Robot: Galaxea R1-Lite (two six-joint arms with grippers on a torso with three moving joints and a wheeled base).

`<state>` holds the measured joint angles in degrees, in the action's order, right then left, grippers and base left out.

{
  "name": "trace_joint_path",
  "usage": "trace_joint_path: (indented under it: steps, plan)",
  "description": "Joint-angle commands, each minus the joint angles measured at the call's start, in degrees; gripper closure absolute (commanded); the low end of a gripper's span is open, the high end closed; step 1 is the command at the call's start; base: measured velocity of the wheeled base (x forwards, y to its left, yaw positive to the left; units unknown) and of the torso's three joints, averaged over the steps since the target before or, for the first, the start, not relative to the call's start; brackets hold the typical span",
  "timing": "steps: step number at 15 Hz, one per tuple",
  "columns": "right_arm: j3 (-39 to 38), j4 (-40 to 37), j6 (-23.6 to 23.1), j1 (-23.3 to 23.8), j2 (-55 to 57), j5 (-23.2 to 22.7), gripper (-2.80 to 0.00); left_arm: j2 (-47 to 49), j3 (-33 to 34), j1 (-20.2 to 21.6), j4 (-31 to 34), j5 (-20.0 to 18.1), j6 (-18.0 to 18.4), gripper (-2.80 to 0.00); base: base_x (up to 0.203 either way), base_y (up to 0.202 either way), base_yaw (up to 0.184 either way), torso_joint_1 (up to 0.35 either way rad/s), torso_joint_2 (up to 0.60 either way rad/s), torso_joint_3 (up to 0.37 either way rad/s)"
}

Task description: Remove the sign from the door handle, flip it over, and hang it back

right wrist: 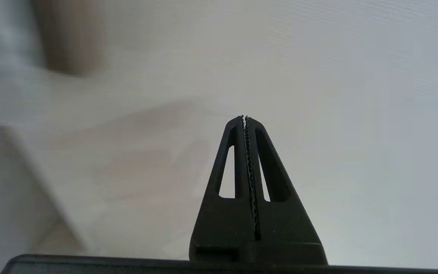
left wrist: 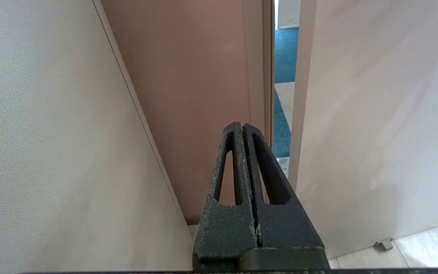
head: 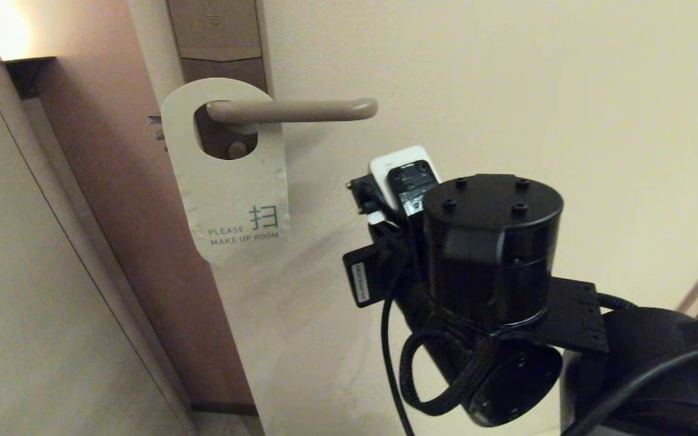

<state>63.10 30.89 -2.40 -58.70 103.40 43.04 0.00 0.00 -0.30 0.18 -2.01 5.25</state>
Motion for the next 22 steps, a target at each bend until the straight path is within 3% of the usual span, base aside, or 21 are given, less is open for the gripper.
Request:
trace_joint_path:
  steps: [1, 14, 22]
  plan:
    - [-2.88, 0.22, -0.36, 2.05, -3.86, 0.16, 0.0, 0.0, 0.0, 0.04, 0.0, 0.0, 0.02, 0.0, 0.0, 0.0, 0.0, 0.0, 0.0, 0.0]
    - [-22.91, -1.95, -3.45, 11.75, -24.79, -0.33, 0.0, 0.0, 0.0, 0.04, 0.0, 0.0, 0.02, 0.0, 0.0, 0.0, 0.0, 0.0, 0.0, 0.0]
    - [-30.75, -7.05, -3.54, 23.04, -34.41, -0.93, 0.0, 0.0, 0.0, 0.04, 0.0, -0.01, 0.02, 0.0, 0.0, 0.0, 0.0, 0.0, 0.0, 0.0]
